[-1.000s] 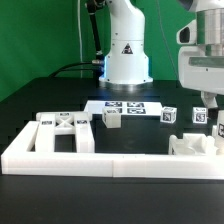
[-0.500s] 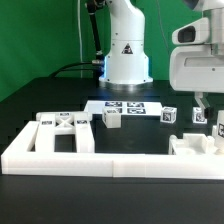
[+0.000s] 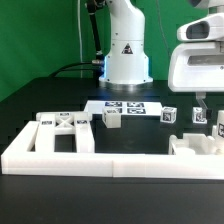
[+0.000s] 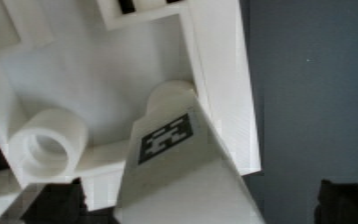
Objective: Assemble chair
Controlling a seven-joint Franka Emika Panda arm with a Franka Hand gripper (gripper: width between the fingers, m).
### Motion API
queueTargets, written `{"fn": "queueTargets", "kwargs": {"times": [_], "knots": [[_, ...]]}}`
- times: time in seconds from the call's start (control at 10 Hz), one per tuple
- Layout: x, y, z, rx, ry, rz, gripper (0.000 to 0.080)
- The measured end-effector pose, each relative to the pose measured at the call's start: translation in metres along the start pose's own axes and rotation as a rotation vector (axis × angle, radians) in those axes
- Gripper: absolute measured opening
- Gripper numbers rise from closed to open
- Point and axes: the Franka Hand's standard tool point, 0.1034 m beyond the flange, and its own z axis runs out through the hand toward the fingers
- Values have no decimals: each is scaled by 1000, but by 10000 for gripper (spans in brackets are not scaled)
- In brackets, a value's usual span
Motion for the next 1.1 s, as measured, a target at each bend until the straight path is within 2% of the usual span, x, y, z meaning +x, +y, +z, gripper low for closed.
{"fn": "queueTargets", "kwargs": {"times": [0.3, 0.5, 0.6, 0.7, 0.8, 1.1], "knots": [[0, 1, 0, -5, 1, -153, 648], [0, 1, 0, -4, 0, -137, 375], [0, 1, 1, -4, 1, -121, 375], [0, 1, 1, -5, 1, -123, 288], [0, 1, 1, -3, 0, -96, 288], [2, 3, 2, 13, 8, 261, 288]]}}
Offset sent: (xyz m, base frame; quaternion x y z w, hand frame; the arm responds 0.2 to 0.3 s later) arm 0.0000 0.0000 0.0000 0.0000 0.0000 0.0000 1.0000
